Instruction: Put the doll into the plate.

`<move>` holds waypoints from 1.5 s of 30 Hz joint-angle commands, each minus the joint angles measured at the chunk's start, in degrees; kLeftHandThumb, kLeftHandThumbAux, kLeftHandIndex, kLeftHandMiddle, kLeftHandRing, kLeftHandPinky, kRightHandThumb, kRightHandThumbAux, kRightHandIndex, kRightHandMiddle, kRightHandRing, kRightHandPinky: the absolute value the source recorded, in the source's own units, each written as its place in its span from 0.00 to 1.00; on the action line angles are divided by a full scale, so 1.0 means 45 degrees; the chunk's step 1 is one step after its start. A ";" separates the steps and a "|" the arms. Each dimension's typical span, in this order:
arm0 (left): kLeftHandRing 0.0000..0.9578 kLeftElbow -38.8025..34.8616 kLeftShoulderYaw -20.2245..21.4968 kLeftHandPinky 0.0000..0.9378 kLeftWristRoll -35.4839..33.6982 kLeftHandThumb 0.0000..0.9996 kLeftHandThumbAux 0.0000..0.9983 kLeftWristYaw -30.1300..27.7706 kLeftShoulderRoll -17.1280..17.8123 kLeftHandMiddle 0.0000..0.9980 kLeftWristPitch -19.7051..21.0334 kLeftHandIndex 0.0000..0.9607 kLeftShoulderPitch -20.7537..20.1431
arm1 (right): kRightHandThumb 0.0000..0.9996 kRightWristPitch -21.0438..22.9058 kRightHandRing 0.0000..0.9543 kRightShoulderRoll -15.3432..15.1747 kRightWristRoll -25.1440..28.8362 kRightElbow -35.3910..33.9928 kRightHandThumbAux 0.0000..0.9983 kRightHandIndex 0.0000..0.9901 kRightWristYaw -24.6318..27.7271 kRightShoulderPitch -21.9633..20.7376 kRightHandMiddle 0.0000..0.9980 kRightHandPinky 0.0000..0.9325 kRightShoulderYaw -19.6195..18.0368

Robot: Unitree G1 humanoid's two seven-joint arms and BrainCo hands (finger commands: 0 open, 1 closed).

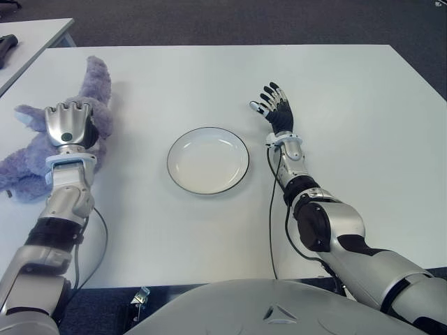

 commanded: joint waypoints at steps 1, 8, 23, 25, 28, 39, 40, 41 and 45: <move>0.77 -0.2239 -0.0653 0.74 -0.0020 0.85 0.67 -0.2212 -0.0942 0.52 0.0988 0.42 0.1830 | 0.06 0.1002 0.13 0.0785 0.0101 0.1627 0.88 0.10 -0.0176 0.2845 0.12 0.15 -0.0285; 0.80 -0.5496 -0.1035 0.78 0.1063 0.85 0.67 -0.3525 -0.1425 0.53 0.1931 0.42 0.2581 | 0.05 0.1097 0.12 0.0790 0.0160 0.1630 0.86 0.10 -0.0125 0.2840 0.12 0.15 -0.0339; 0.84 -0.7545 -0.1082 0.84 0.1311 0.85 0.67 -0.3779 -0.2162 0.54 0.1138 0.41 0.3267 | 0.05 0.1110 0.12 0.0894 0.0259 0.1624 0.86 0.10 -0.0222 0.2846 0.12 0.15 -0.0403; 0.84 -0.7806 -0.1083 0.86 0.1322 0.85 0.67 -0.3815 -0.2247 0.55 0.1021 0.41 0.3359 | 0.06 0.1091 0.12 0.0925 0.0326 0.1618 0.86 0.11 -0.0159 0.2840 0.12 0.15 -0.0467; 0.85 -0.8162 -0.1071 0.88 0.1336 0.85 0.67 -0.3832 -0.2382 0.55 0.0836 0.41 0.3515 | 0.06 0.1082 0.12 0.0942 0.0299 0.1615 0.85 0.11 -0.0108 0.2848 0.12 0.14 -0.0452; 0.85 -0.8726 -0.1081 0.89 0.1781 0.85 0.67 -0.3622 -0.2761 0.55 0.0254 0.41 0.3827 | 0.05 0.1098 0.12 0.0936 0.0054 0.1626 0.85 0.10 -0.0244 0.2888 0.12 0.15 -0.0243; 0.85 -0.8712 -0.1092 0.89 0.1827 0.85 0.67 -0.3577 -0.2802 0.55 0.0199 0.41 0.3811 | 0.05 0.1079 0.12 0.0941 0.0065 0.1624 0.85 0.10 -0.0243 0.2892 0.12 0.14 -0.0251; 0.85 -0.8685 -0.1109 0.89 0.1872 0.85 0.67 -0.3481 -0.2830 0.55 0.0110 0.41 0.3787 | 0.05 0.1061 0.12 0.0948 0.0083 0.1623 0.86 0.10 -0.0239 0.2895 0.12 0.14 -0.0266; 0.85 -0.8607 -0.1090 0.89 0.1965 0.85 0.67 -0.3251 -0.2893 0.55 -0.0178 0.41 0.3747 | 0.05 0.1111 0.12 0.0941 0.0049 0.1627 0.86 0.10 -0.0239 0.2891 0.13 0.15 -0.0226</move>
